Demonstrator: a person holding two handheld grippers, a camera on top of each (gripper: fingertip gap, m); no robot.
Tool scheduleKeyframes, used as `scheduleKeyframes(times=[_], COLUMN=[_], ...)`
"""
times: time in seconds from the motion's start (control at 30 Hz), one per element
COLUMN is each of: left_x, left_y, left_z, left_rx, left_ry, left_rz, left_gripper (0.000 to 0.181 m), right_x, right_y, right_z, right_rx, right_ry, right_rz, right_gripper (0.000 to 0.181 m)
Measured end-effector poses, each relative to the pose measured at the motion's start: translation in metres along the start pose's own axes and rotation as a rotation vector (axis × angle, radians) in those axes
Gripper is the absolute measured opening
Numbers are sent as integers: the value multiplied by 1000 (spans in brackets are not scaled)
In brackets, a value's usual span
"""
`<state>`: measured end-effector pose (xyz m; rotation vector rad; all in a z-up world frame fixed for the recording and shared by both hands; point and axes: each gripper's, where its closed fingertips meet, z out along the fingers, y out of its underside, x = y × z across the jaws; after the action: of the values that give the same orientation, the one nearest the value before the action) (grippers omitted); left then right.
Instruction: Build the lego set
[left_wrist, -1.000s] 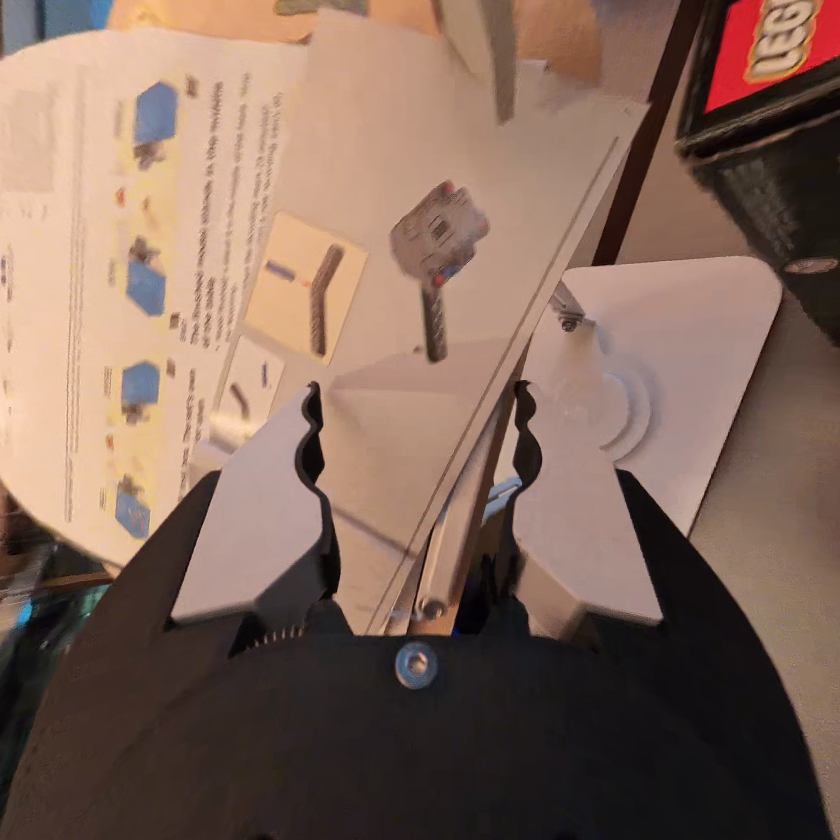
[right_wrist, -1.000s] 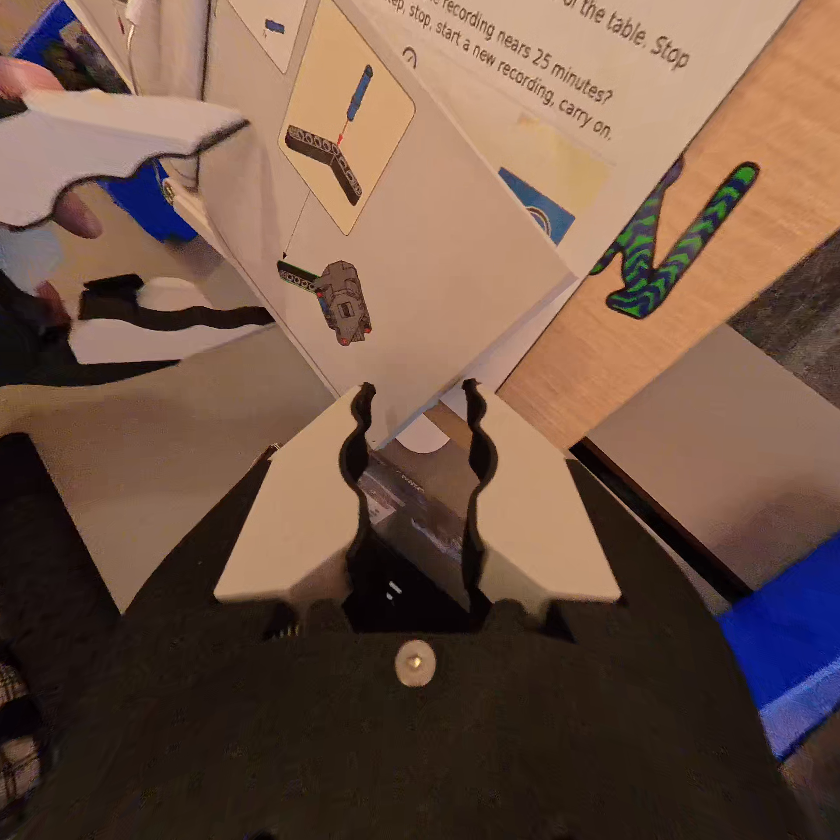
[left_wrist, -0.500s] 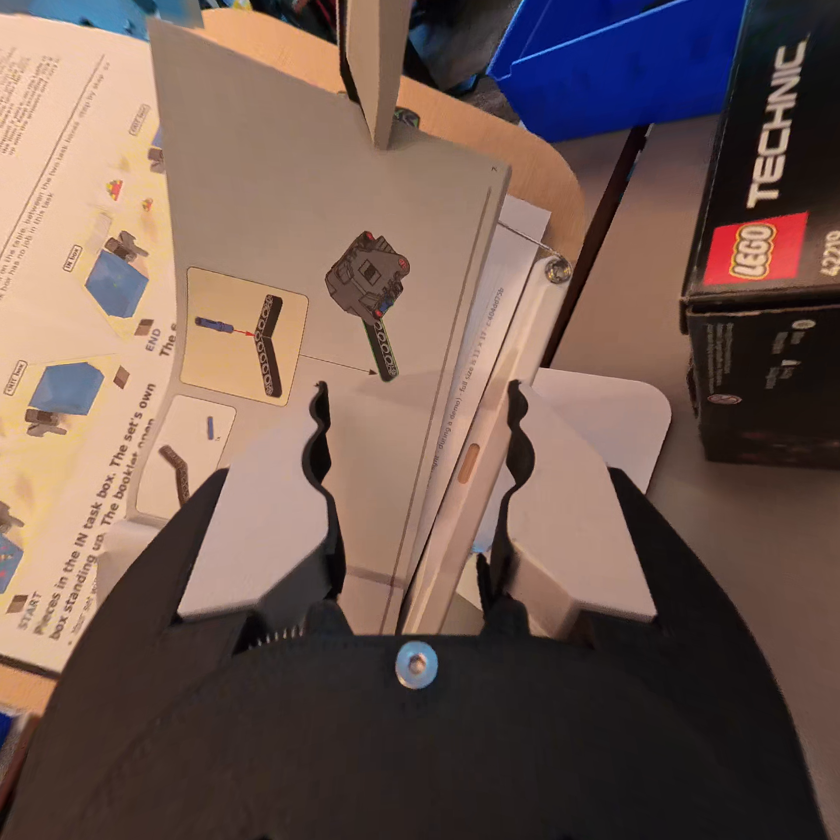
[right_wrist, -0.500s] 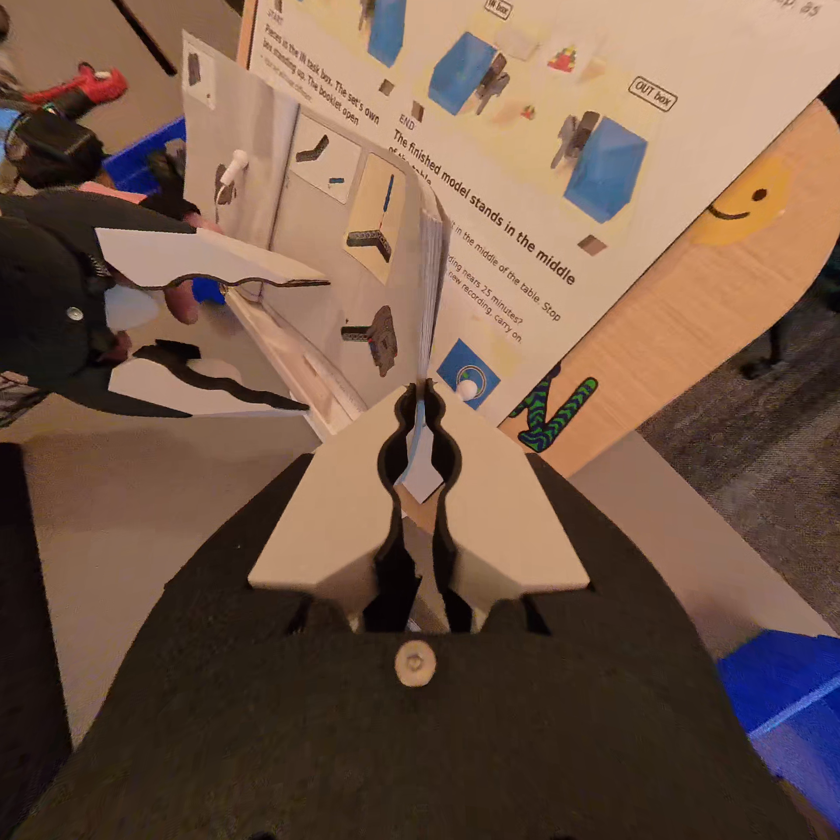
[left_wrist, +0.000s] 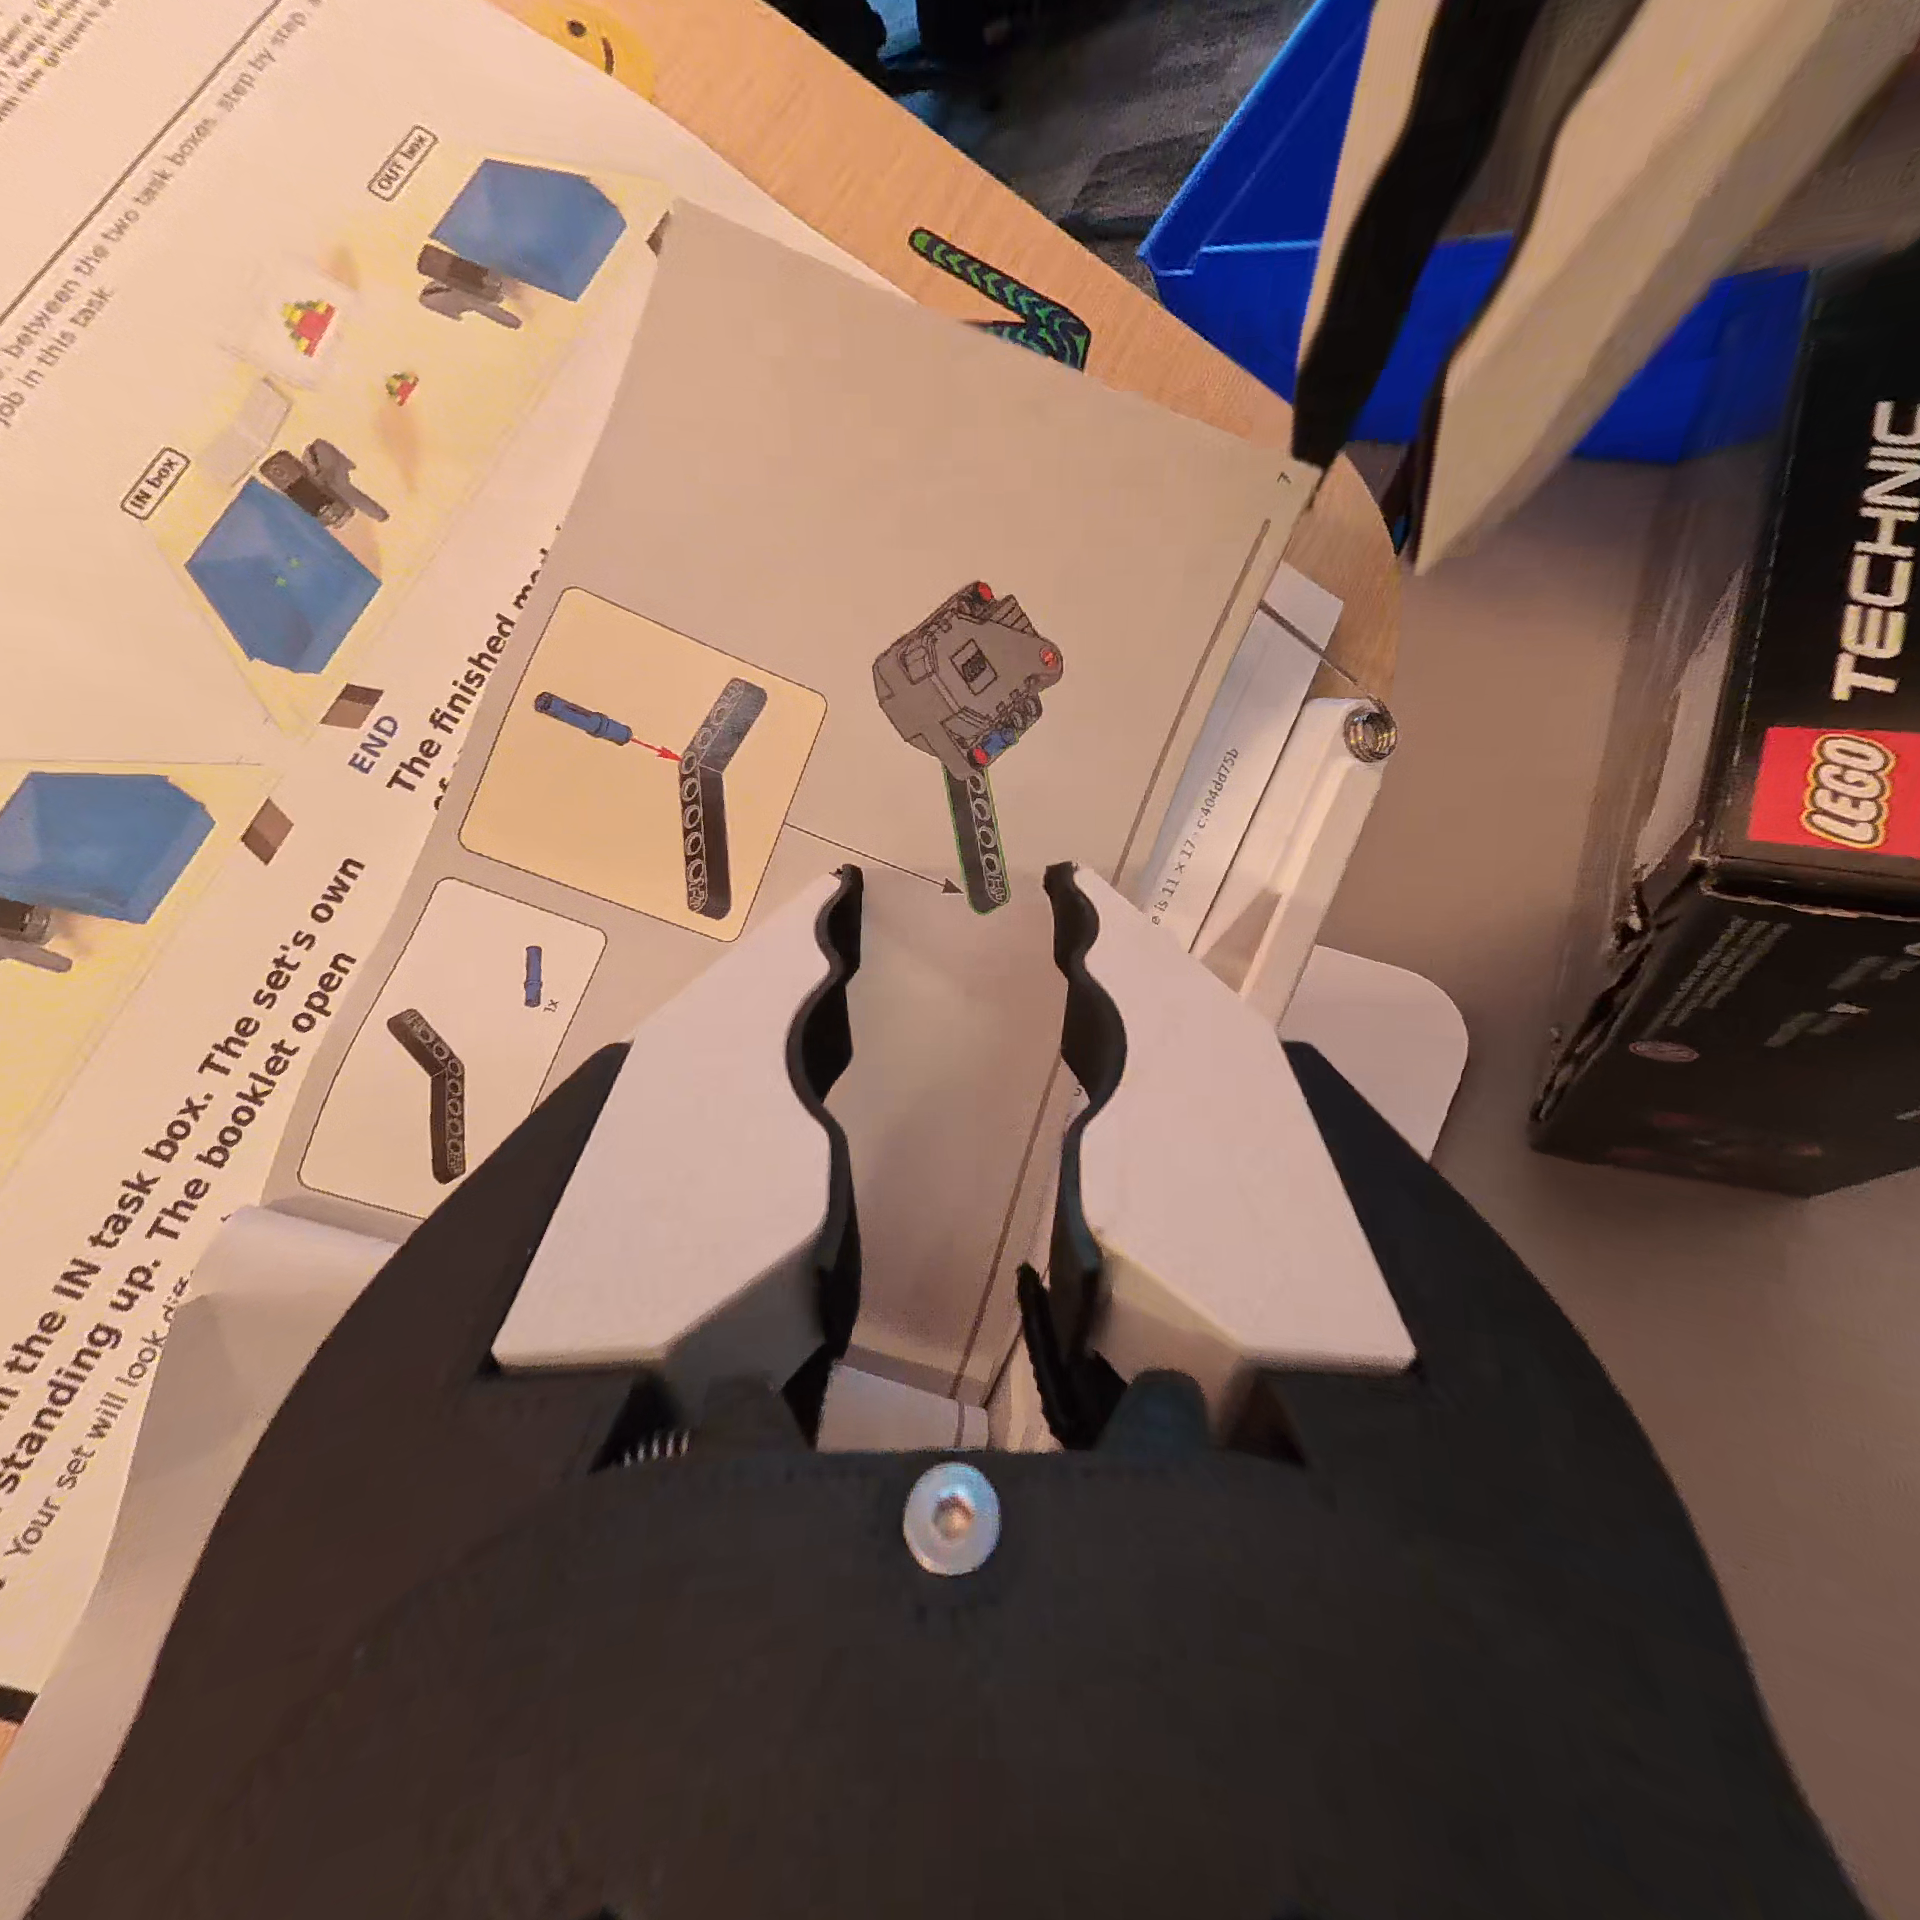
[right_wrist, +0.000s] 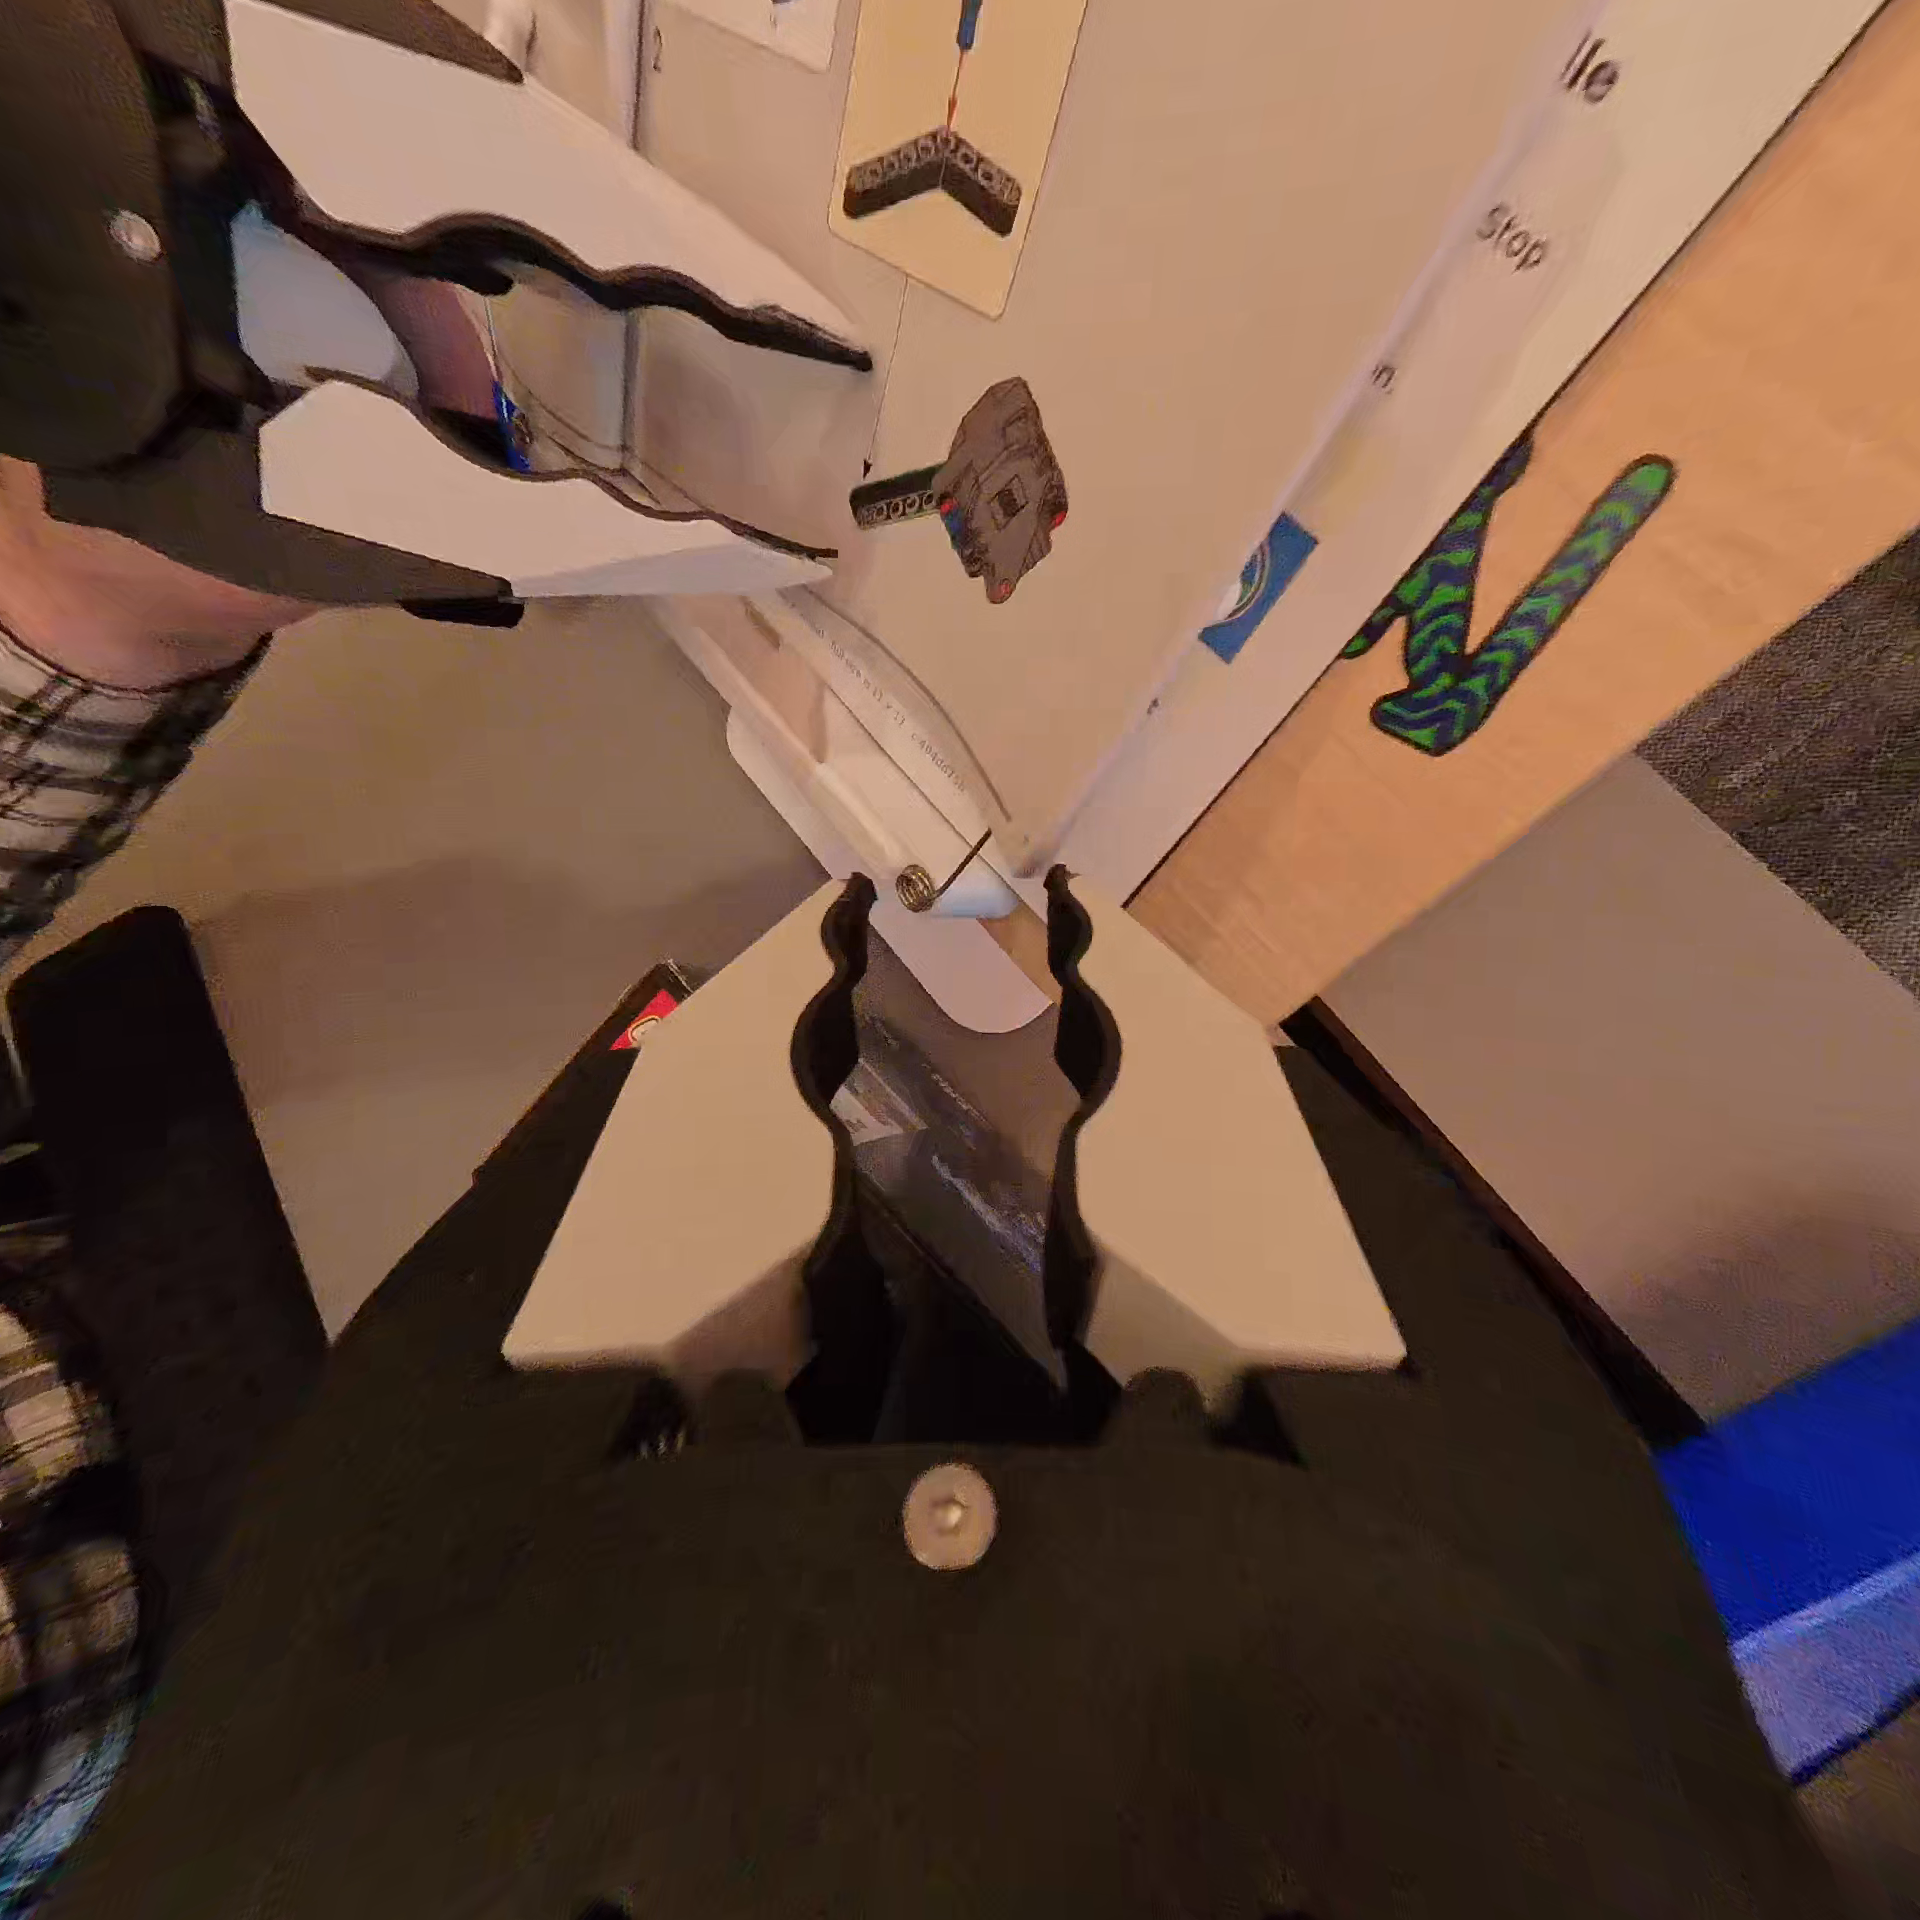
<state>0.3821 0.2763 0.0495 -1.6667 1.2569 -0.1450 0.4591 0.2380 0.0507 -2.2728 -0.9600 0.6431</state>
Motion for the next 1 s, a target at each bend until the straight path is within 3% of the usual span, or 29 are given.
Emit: scheduleKeyframes(times=[0.13,0.27,0.4,0.6,0.8,1.0], left_x=[-1,-3,-7,-9,-14,-15], left_y=[0,0,1,1,2,2], left_z=[1,1,3,4,5,4], left_rx=[8,27,24,20,18,23], left_ry=[0,-2,-22,-44,-63,-57], left_rz=[-10,-19,5,8,-12,-21], left_gripper=[33,30,22,17,9,6], right_x=[0,4,4,8,9,3], right_y=[15,3,4,8,11,10], right_z=[28,35,31,26,25,21], right_rx=[-80,-13,23,-4,50,98], right_ry=[-7,29,27,219,230,323], right_rz=[17,-3,32,-76,23,-88], right_gripper=[24,4,2,4,4,0])
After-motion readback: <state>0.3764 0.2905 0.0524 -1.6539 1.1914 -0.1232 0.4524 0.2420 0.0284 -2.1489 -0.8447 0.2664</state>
